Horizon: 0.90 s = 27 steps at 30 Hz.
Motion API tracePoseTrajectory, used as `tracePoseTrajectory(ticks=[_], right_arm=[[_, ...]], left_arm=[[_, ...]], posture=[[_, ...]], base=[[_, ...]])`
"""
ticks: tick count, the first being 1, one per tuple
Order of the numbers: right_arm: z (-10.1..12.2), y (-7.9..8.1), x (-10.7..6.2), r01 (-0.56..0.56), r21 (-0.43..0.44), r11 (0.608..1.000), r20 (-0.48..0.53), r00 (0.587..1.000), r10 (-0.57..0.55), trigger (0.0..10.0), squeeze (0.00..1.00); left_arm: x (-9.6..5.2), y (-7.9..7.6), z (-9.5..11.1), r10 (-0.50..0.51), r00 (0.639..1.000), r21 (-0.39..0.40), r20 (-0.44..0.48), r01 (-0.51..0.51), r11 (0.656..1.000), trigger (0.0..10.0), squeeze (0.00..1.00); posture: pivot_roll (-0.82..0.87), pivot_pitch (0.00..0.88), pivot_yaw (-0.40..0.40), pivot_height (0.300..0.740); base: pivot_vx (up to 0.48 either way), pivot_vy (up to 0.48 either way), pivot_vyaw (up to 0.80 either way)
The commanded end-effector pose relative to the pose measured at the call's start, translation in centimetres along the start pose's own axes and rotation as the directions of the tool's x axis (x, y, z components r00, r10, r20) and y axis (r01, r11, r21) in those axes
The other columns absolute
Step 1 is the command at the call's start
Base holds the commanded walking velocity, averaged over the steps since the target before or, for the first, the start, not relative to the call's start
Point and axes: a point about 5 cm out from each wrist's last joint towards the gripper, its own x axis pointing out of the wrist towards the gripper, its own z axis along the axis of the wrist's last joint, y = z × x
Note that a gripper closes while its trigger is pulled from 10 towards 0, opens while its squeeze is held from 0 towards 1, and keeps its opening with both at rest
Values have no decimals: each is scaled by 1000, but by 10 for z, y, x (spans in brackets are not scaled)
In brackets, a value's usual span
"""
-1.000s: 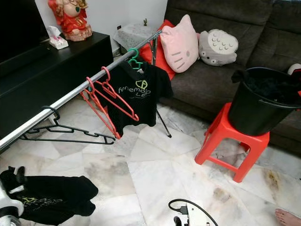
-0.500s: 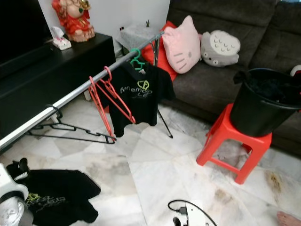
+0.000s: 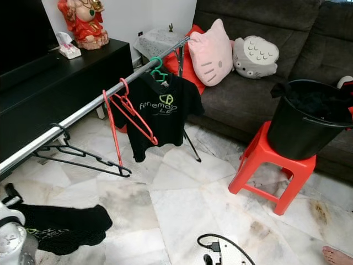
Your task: Hang hanger
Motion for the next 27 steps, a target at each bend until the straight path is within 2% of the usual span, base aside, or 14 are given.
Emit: tracePoseTrajectory(ticks=[1, 3, 7, 9, 10, 11, 12, 16, 18, 24, 27], right_arm=[[-1, 1, 0, 0, 12, 1000, -2, 1000, 0, 10000, 0], [0, 2, 0, -2, 11, 1000, 0, 1000, 2, 10000, 0], [0, 3, 0, -5, 8, 1000, -1, 1000, 5, 10000, 0], [0, 2, 0, -5, 7, 1000, -2, 1000, 5, 10000, 0], [-1, 2, 0, -5, 7, 1000, -3, 1000, 5, 10000, 0], [-1, 2, 0, -5, 7, 1000, -3, 1000, 5, 10000, 0], [-1, 2, 0, -6, -2, 1000, -4, 1000, 6, 10000, 0], [-1, 2, 0, -9, -10, 1000, -6, 1000, 9, 10000, 0], [-2, 2, 0, -8, -5, 1000, -7, 1000, 8, 10000, 0], [-1, 3, 0, -13, -7, 1000, -4, 1000, 13, 10000, 0], [0, 3, 0, -15, -8, 1000, -2, 1000, 15, 10000, 0]], left_arm=[[2, 1, 9, 22, 1000, -72, 19, -21, 997, 10000, 0], [2, 2, 9, 37, 999, -81, 11, -36, 996, 10000, 0], [1, 4, 10, 35, 999, 26, 35, -36, 999, 10000, 0], [1, 5, 8, 38, 999, 47, 30, -39, 998, 10000, 0], [2, 7, 4, 45, 999, 79, 16, -46, 996, 4784, 0], [2, 8, 3, 47, 999, 91, 12, -48, 995, 4784, 0], [2, 9, 2, 50, 999, 93, 8, -50, 994, 0, 0], [2, 9, 0, 39, 999, 127, 0, -39, 991, 0, 0], [2, 9, -2, 33, 999, 183, -7, -31, 983, 0, 0], [0, 14, -6, 65, 998, 199, -20, -59, 978, 0, 0], [0, 15, -7, 75, 997, 183, -33, -68, 981, 0, 0]], posture=[[-24, 19, -21, 740], [-20, 23, -23, 740], [-19, 26, -23, 740], [-19, 26, -23, 740], [-19, 30, -23, 740], [-19, 30, -23, 740], [-26, 32, -20, 740], [-26, 34, -19, 740], [-26, 34, -19, 740], [-22, 36, -22, 740], [-22, 36, -22, 740]], base=[[0, 0, 0], [0, 0, 0], [0, 0, 0], [0, 0, 0], [0, 0, 0], [0, 0, 0], [0, 0, 0], [0, 0, 0], [0, 0, 0], [0, 0, 0], [0, 0, 0]])
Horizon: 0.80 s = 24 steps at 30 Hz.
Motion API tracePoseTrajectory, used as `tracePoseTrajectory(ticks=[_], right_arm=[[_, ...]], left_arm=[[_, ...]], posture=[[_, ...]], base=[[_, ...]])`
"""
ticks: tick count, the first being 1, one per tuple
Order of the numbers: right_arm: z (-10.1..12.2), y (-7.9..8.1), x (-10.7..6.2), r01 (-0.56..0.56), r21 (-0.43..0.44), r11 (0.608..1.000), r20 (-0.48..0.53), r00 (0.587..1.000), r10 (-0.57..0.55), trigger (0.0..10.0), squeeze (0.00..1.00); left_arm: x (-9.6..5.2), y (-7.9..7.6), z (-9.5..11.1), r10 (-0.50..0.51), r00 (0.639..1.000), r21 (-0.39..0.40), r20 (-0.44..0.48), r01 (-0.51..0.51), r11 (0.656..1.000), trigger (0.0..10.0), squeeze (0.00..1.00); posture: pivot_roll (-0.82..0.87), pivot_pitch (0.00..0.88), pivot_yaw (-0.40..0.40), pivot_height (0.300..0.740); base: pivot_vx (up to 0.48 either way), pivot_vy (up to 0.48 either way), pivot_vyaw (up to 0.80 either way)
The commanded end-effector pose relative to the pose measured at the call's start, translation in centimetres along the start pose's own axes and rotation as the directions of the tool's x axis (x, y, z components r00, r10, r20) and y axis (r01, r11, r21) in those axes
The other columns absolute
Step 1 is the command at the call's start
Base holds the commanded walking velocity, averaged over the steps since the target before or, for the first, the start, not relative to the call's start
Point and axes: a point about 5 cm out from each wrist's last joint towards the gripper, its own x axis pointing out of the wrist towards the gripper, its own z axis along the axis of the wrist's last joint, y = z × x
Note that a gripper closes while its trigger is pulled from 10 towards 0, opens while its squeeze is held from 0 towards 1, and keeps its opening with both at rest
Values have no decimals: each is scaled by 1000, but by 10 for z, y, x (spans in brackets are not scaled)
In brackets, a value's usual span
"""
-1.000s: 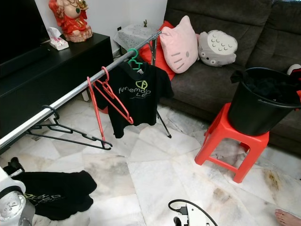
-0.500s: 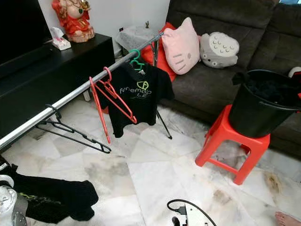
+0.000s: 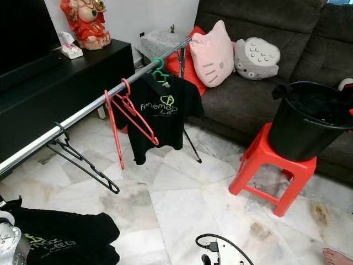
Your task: Hang hanger
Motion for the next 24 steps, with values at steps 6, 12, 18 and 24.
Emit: tracePoseTrajectory(ticks=[6, 12, 18, 24], right_arm=[[-1, 1, 0, -4, -5, 1000, -6, 1000, 4, 10000, 0], [-2, 2, 0, -4, -6, 1000, -11, 1000, 4, 10000, 0], [-1, 5, 1, -11, -9, 1000, -8, 1000, 11, 10000, 0], [1, 5, 1, -18, -11, 1000, 2, 1000, 18, 10000, 0]], left_arm=[[-1, 5, -9, 21, 999, 33, -50, -19, 999, 0, 0], [-4, 8, -15, 33, 996, 71, -83, -27, 997, 0, 0], [-8, 13, -21, 48, 993, 93, -111, -38, 995, 0, 0], [-9, 16, -22, 55, 990, 110, -128, -41, 993, 0, 0]], posture=[[-21, 39, -21, 740], [-22, 44, -18, 740], [-18, 46, -17, 740], [-15, 46, -14, 740]], base=[[0, 0, 0], [0, 0, 0], [0, 0, 0], [0, 0, 0]])
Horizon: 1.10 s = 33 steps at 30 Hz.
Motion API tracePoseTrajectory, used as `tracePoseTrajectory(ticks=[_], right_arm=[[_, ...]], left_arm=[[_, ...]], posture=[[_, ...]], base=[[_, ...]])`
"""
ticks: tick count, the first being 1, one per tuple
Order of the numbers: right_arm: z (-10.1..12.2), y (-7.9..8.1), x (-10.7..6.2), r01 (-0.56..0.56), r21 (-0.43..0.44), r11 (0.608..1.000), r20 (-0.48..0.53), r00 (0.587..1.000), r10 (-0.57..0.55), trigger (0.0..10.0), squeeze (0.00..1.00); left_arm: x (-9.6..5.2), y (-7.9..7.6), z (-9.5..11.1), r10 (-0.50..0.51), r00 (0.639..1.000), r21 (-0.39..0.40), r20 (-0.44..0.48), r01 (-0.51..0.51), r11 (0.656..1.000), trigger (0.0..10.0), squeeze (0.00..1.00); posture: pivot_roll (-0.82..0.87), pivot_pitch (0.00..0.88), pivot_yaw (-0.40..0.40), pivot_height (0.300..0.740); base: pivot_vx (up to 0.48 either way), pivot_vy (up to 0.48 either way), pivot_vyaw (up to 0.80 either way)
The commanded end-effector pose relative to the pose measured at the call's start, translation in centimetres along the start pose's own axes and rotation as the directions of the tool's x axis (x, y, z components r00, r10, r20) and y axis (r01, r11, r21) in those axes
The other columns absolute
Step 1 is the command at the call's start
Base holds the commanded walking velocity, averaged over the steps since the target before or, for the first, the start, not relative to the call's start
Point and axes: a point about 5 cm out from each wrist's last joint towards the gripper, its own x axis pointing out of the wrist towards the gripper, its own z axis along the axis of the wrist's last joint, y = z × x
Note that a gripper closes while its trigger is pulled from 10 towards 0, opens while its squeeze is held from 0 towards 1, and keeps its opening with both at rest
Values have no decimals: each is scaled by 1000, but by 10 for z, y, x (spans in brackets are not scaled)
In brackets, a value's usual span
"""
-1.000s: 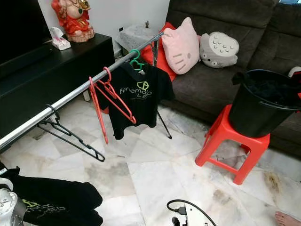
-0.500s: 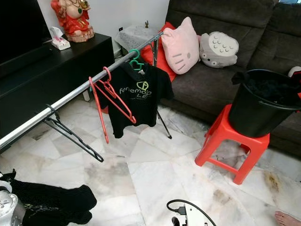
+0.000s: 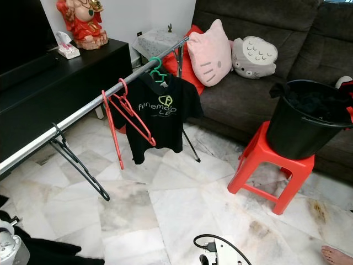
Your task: Hang hanger
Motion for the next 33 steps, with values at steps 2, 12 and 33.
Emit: tracePoseTrajectory(ticks=[2, 12, 33], right_arm=[[1, 0, 0, -3, -5, 1000, 3, 1000, 3, 10000, 0], [-2, -1, -1, -3, -4, 1000, -3, 1000, 3, 10000, 0], [-5, 1, -1, 0, 1, 1000, -19, 1000, 0, 10000, 0]], left_arm=[[-3, 5, -6, 21, 999, 26, -33, -20, 999, 0, 0], [-3, 1, -3, -10, 999, 2, -30, 10, 1000, 0, 0], [-35, -12, 29, -336, 916, 67, 222, 329, 942, 10000, 0]], posture=[[-15, 46, -14, 740], [-13, 45, -12, 740], [-4, 46, -6, 740]], base=[[0, 0, 0], [0, 0, 0], [0, 0, 0]])
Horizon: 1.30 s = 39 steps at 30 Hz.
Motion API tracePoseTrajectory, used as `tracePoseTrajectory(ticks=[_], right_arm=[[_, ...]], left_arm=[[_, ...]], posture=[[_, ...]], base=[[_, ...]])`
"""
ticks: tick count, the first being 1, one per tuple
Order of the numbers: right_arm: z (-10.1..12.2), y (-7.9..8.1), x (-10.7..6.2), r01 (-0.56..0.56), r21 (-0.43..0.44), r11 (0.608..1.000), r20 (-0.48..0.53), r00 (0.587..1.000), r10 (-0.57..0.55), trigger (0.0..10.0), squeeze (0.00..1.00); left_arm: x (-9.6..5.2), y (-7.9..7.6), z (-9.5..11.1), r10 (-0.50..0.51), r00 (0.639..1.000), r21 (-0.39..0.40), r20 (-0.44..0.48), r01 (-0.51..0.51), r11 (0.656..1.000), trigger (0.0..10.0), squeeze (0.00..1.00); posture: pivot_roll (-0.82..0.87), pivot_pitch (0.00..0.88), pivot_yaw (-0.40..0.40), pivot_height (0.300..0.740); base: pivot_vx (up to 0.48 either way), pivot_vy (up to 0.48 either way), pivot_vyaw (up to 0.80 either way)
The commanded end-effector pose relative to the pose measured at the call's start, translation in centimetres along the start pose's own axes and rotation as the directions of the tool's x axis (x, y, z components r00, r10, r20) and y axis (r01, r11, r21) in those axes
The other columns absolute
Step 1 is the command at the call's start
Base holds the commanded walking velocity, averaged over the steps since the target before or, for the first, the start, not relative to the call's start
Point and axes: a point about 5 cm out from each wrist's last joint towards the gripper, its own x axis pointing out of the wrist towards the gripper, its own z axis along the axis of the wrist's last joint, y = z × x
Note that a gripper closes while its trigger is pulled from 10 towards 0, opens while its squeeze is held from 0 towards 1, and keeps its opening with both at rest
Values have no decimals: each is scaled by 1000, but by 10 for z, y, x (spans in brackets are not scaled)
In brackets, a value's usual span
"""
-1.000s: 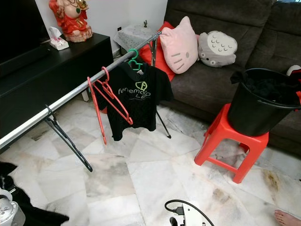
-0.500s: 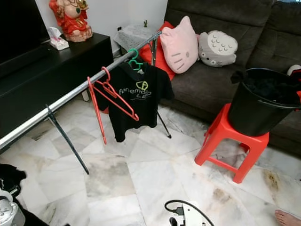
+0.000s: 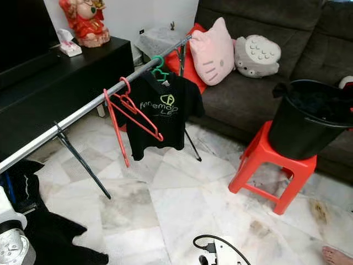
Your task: Hang hanger
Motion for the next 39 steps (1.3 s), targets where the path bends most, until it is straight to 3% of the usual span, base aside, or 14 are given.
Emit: tracePoseTrajectory(ticks=[1, 4, 8, 12, 15, 16, 20, 25, 27, 30, 35, 39], right_arm=[[-3, 1, 0, -1, -2, 1000, -14, 1000, 0, 10000, 0], [-4, 2, 0, -1, -3, 1000, -13, 1000, 1, 10000, 0], [-3, 3, 0, -6, -5, 1000, -6, 1000, 6, 10000, 0], [-2, 2, 0, -5, -8, 1000, -8, 1000, 5, 10000, 0], [-2, 1, 0, -4, -12, 1000, -7, 1000, 4, 10000, 0], [-1, 0, 0, -2, -16, 1000, -5, 1000, 2, 10000, 0], [0, -2, 0, 2, -26, 1000, -3, 1000, -2, 10000, 0], [6, -7, 0, 22, -40, 999, 9, 1000, -21, 10000, 0], [15, -10, 1, 30, -57, 998, 38, 999, -27, 10000, 0], [32, -13, 3, 36, -56, 998, 104, 994, -30, 10000, 0], [49, -18, 3, 44, -46, 998, 173, 984, -36, 10000, 0], [53, -22, 3, 50, -56, 997, 192, 981, -38, 10000, 0]], left_arm=[[-6, 2, 0, -95, 995, 64, 5, 94, 993, 10000, 0], [-15, 10, -12, -136, 990, 128, -27, 138, 982, 10000, 0], [-25, 24, -26, -107, 990, 132, -91, 118, 984, 10000, 0], [-31, 27, -31, -124, 986, 150, -108, 140, 979, 10000, 0], [-38, 17, -29, -263, 961, 175, -84, 274, 946, 10000, 0], [-43, 9, -26, -384, 920, 216, -72, 391, 895, 10000, 0], [-47, 1, -22, -516, 855, 237, -46, 511, 826, 10000, 0], [-45, -6, -19, -604, 796, 233, -37, 594, 770, 10000, 0], [-44, -11, -18, -654, 756, 256, -37, 639, 725, 10000, 0], [-50, -18, -21, -746, 663, 326, -63, 720, 612, 10000, 0], [-56, -22, -33, -811, 572, 374, -121, 783, 497, 10000, 0], [-53, -26, -34, -818, 565, 382, -112, 784, 489, 10000, 0]], posture=[[-4, 46, -6, 740], [-1, 47, -4, 740], [4, 48, -7, 740], [6, 46, -11, 740], [4, 46, -13, 740], [3, 45, -15, 740], [6, 44, -18, 740], [5, 41, -21, 740], [2, 41, -21, 740], [-6, 41, -18, 740], [-6, 41, -18, 740], [-21, 43, -15, 740]], base=[[0, 0, 0], [0, 0, 0], [0, 0, 0], [0, 0, 0], [0, 0, 0], [0, 0, 0], [0, 0, 0], [0, 0, 0], [0, 0, 0], [0, 0, 0], [0, 0, 0], [0, 0, 0]])
